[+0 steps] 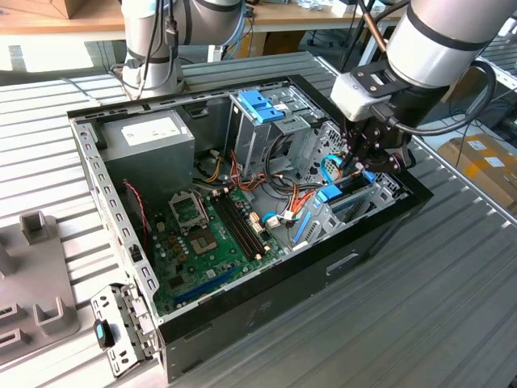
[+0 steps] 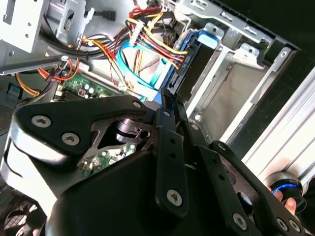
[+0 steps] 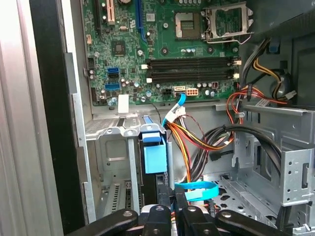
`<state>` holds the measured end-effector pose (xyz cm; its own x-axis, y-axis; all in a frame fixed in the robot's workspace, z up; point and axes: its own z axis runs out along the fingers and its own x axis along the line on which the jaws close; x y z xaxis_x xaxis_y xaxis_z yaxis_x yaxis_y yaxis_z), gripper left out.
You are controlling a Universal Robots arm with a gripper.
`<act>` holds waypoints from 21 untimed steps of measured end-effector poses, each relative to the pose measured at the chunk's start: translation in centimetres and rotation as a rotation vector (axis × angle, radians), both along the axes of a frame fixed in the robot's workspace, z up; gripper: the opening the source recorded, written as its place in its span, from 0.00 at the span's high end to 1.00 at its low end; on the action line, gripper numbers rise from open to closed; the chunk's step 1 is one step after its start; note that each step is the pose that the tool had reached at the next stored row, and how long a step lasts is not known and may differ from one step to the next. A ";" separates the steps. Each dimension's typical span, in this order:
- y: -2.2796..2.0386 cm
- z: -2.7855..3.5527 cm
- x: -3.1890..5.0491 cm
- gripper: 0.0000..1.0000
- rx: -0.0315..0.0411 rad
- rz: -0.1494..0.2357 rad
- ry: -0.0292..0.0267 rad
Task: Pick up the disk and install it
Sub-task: 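Insert the second disk wire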
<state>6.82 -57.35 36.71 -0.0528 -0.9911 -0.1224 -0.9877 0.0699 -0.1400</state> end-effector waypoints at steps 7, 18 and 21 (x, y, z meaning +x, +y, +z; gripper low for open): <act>0.00 -0.15 0.00 0.84 0.0012 0.000 -0.0661; -0.03 -0.24 -0.15 0.84 0.0033 0.000 -0.1270; -0.11 -0.27 -0.38 0.84 0.0035 0.000 -0.1270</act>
